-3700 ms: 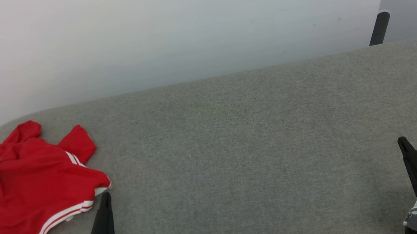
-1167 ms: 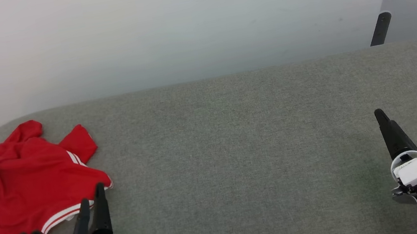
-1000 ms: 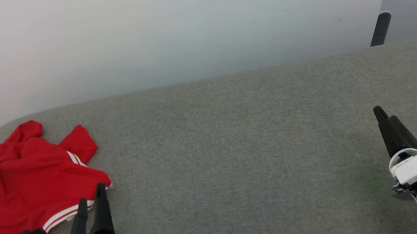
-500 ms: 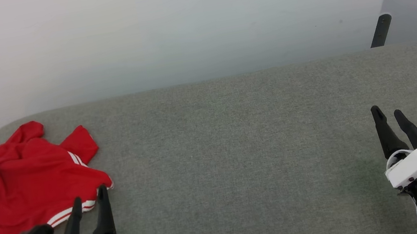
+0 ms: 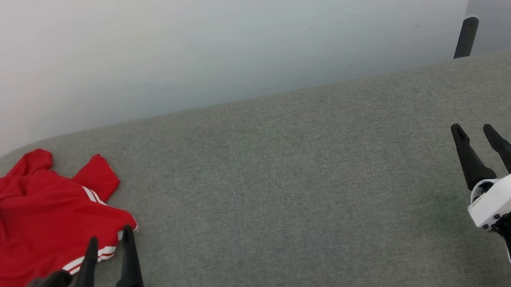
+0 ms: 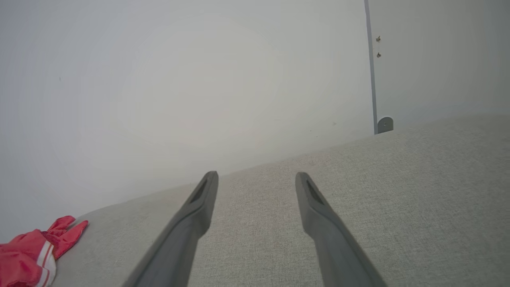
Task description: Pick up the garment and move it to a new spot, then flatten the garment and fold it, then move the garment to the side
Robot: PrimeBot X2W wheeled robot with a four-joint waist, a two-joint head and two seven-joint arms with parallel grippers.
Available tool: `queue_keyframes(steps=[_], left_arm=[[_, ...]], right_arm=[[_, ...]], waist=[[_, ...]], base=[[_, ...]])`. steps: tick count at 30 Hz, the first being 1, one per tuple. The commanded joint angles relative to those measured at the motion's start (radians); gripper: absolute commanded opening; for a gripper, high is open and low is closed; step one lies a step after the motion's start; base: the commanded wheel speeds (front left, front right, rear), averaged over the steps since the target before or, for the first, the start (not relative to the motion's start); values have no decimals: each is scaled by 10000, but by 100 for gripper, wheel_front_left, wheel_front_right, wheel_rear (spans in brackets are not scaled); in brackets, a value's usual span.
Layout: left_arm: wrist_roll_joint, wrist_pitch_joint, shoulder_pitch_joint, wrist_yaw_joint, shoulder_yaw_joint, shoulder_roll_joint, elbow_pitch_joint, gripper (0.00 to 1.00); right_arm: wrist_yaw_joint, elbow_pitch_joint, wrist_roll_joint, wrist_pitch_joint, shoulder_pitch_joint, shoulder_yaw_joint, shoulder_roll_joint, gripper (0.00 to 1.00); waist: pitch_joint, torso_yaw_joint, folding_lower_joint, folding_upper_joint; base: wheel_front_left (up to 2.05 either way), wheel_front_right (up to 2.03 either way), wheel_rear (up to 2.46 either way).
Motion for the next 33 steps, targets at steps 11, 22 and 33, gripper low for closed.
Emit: queue_keyframes(steps=[11,22,33], left_arm=[[1101,-310,-234,-131,5,147,-7,100],[1577,-539,-293,-320,129,113,248,100],[2180,-757,-238,-437,135,198,597,100]], right_arm=[[5,100,-1081,-314,-316,9,-99,100],[6,108,-1707,-540,-197,-165,1,100],[7,98,-2284,-775,75,-384,40,100]], waist=[[-8,-38,0,0],[-58,-62,0,0],[-138,-127,0,0]], base=[[0,0,0],[0,0,0],[0,0,0]])
